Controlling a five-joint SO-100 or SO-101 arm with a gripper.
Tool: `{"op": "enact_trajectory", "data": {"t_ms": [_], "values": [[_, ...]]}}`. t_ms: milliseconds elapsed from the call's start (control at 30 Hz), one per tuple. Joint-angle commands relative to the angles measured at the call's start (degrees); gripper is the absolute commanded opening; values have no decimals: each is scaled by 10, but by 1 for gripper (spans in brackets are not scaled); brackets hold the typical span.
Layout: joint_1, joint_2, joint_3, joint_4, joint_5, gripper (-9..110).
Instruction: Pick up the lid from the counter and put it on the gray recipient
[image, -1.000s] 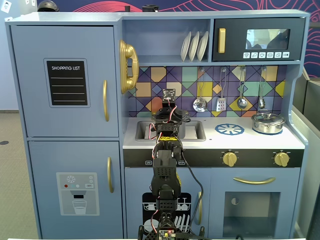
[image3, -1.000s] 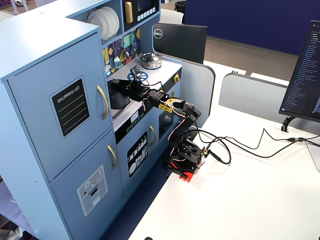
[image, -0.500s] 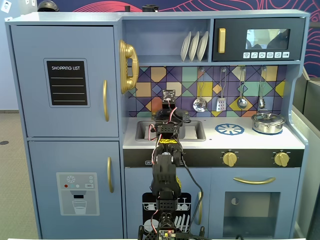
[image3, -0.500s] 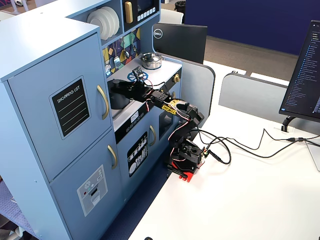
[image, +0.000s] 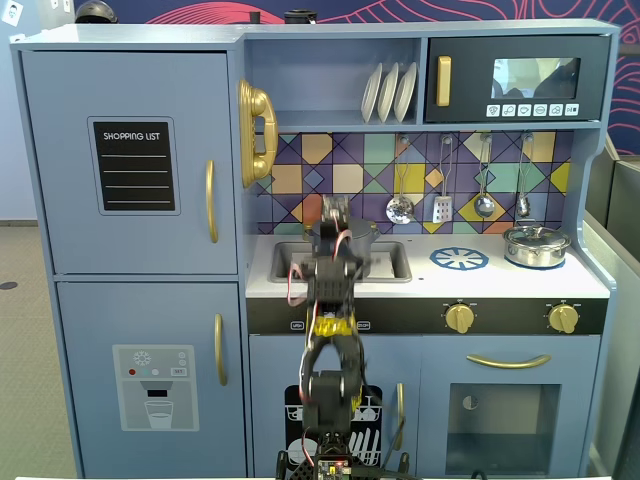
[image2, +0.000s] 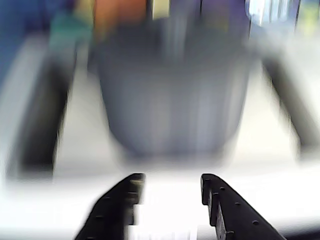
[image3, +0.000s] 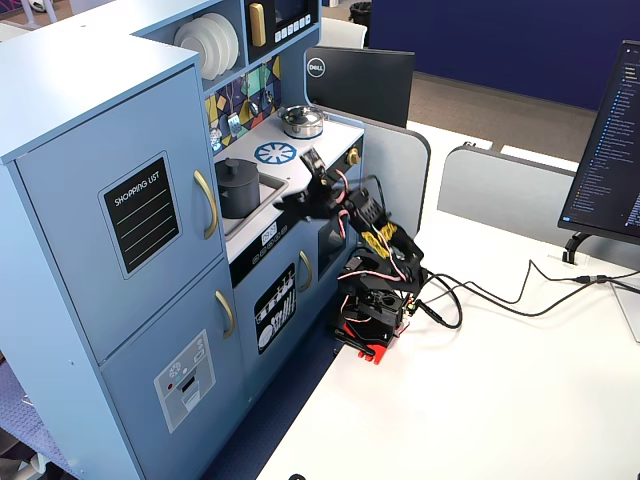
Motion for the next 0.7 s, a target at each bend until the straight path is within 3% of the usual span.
{"op": "enact_trajectory", "data": {"t_ms": [0,267,667], "values": [[23,70,91,9,38,0],[-29,162,294,68,73,0],[-57,162,433,221,73,0]]}}
